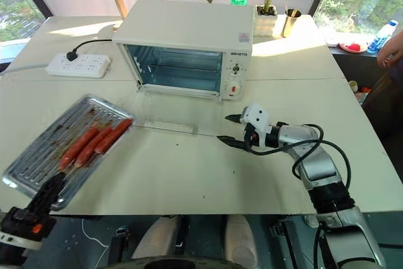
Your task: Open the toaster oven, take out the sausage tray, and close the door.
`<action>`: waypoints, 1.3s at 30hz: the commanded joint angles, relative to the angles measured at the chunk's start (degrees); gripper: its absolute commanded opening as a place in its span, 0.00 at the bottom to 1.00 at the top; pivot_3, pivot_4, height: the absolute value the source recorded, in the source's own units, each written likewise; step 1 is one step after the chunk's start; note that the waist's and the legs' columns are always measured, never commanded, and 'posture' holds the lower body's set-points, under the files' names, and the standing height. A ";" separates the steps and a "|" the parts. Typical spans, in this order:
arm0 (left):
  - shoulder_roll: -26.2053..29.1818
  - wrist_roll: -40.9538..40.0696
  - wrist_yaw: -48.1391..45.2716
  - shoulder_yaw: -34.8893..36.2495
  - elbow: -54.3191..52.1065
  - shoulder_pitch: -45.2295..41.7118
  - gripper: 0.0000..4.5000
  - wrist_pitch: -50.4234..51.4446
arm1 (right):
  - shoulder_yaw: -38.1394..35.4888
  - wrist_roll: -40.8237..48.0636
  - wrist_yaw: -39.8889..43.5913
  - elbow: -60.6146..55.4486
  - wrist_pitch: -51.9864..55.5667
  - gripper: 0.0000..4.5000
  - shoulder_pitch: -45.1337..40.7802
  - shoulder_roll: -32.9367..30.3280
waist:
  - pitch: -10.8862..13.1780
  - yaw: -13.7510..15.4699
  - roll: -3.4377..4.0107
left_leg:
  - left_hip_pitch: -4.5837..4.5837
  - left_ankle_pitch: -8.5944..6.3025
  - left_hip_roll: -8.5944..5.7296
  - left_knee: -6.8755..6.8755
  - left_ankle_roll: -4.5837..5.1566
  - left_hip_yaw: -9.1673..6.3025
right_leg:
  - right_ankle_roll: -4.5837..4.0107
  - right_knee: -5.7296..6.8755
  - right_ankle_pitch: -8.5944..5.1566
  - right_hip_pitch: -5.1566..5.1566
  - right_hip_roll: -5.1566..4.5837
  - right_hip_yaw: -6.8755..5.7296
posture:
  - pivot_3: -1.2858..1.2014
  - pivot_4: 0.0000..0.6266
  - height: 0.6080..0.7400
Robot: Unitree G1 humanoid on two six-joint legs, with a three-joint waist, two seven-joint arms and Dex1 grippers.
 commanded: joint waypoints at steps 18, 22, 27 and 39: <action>3.22 -1.12 -4.00 6.20 2.36 -1.20 0.00 0.98 | -0.06 -1.38 -0.09 3.82 -2.14 0.77 -7.62 5.53 | 0.06 -0.42 0.07 | -0.01 -0.04 0.01 -0.04 0.05 0.00 | 0.01 -0.07 -0.01 -0.01 0.03 -0.02 | 0.52 0.24 1.00; 2.15 -1.12 -1.89 4.68 -0.53 -1.86 0.00 -0.44 | -1.52 -0.69 -1.24 4.54 -1.06 0.77 -10.48 5.89 | 0.06 -0.60 0.07 | -0.01 -0.04 0.01 -0.04 0.06 0.00 | 0.01 -0.07 -0.01 -0.01 0.03 -0.02 | 0.52 0.24 1.00; 1.13 -1.12 1.21 2.72 -3.90 -2.37 0.00 -3.67 | -1.71 -1.28 -1.06 5.45 -1.50 0.77 -11.09 6.04 | 0.07 -0.55 0.09 | -0.01 -0.03 0.01 -0.04 0.05 0.00 | 0.01 -0.06 0.00 -0.01 0.02 -0.01 | 0.52 0.24 1.00; -2.06 -1.12 1.83 2.44 -4.91 -0.45 0.00 -6.38 | -0.02 -1.75 -0.08 0.79 -0.93 0.77 -6.31 5.13 | 0.07 -0.31 0.08 | 0.01 -0.03 0.01 -0.04 0.05 0.00 | 0.01 -0.04 0.00 0.00 0.04 -0.02 | 0.52 0.24 1.00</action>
